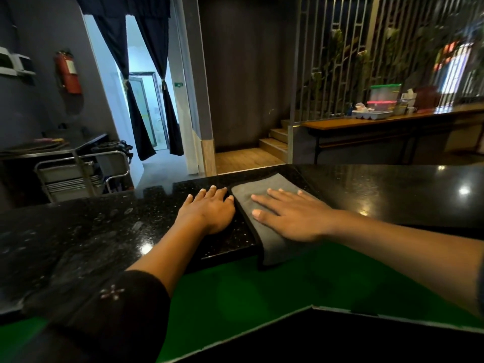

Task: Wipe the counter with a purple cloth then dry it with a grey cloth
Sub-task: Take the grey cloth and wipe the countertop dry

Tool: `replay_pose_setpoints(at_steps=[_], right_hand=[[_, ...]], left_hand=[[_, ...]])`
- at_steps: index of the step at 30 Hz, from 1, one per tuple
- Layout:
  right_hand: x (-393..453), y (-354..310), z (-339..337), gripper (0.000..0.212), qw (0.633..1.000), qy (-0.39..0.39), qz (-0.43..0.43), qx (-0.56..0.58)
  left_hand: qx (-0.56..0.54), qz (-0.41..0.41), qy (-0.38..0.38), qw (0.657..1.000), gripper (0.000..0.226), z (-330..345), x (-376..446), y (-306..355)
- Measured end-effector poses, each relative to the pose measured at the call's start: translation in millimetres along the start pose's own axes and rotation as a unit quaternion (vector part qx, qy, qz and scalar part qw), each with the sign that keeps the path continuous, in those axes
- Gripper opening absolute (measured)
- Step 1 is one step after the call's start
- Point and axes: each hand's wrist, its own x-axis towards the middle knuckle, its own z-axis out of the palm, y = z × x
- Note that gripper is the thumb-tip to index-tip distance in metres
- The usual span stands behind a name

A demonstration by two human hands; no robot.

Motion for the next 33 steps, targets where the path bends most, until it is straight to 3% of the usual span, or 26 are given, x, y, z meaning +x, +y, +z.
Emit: replay_pose_setpoints(at_steps=[7,11,15,17,21,24,27,30,33], right_hand=[[79,4,-9,0.066,0.995,0.027,0.099,0.005],[80,-19,-12,0.068,0.989,0.037,0.143,0.010],[38,-41,-2,0.070,0.994,0.033,0.101,0.009],[16,-43,6,0.070,0.997,0.030,0.069,0.009],[-5,-36,11,0.067,0.999,0.023,0.040,-0.015],[8,-38,6,0.067,0.998,0.022,0.052,-0.011],[25,-50,3,0.069,0.996,0.021,0.085,-0.006],[32,-83,4,0.071,0.995,0.016,0.101,0.004],[28,-142,14,0.072,0.999,0.021,0.040,0.002]], left_hand=[[0.004,-0.011,0.012,1.000,0.055,0,4,3],[-0.026,-0.021,0.011,0.999,0.053,-8,-6,7],[-0.213,-0.023,0.067,0.975,0.047,-19,-25,2],[-0.243,-0.004,0.077,0.967,0.044,-30,-40,-7],[-0.143,-0.017,0.067,0.987,0.042,-52,-79,-71],[-0.050,-0.091,0.091,0.990,0.045,-65,-127,-146],[0.000,-0.175,0.059,0.983,0.050,-70,-176,-203],[0.037,-0.210,0.040,0.976,0.051,-66,-194,-220],[0.057,-0.218,0.052,0.973,0.051,-62,-190,-216]])
